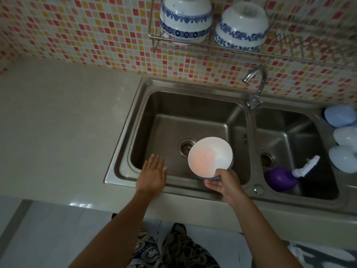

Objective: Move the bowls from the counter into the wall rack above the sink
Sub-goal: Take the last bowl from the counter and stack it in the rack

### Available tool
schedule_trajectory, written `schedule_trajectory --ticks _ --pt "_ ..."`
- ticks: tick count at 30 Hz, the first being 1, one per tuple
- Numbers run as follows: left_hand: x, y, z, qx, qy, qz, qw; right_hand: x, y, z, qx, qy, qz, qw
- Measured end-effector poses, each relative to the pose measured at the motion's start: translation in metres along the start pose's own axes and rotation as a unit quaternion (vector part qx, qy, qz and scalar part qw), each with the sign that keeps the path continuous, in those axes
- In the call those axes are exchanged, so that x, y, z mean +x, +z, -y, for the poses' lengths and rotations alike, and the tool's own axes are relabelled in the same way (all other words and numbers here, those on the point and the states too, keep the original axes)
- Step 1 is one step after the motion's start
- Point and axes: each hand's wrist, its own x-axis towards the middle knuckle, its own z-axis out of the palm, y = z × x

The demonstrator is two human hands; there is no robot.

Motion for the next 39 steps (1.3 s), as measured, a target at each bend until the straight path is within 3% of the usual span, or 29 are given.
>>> schedule_trajectory --ticks 9,18,25,35,39 --pt "0.005 -0.002 0.001 -0.001 -0.012 0.051 0.999 0.022 0.000 0.004 -0.043 -0.037 -0.057 0.997" --pt "0.004 -0.002 0.002 -0.008 -0.014 0.029 0.999 0.031 0.019 0.003 -0.181 -0.097 -0.112 0.972" --pt "0.005 -0.002 0.003 -0.018 -0.019 0.032 0.999 0.037 0.027 -0.005 -0.335 -0.181 -0.160 0.911" --pt "0.004 -0.001 0.003 -0.028 -0.018 0.027 0.999 0.036 0.026 -0.013 -0.419 -0.255 -0.192 0.850" --pt "0.004 0.000 0.004 -0.024 -0.011 0.020 0.999 0.032 0.022 -0.015 -0.522 -0.311 -0.177 0.774"
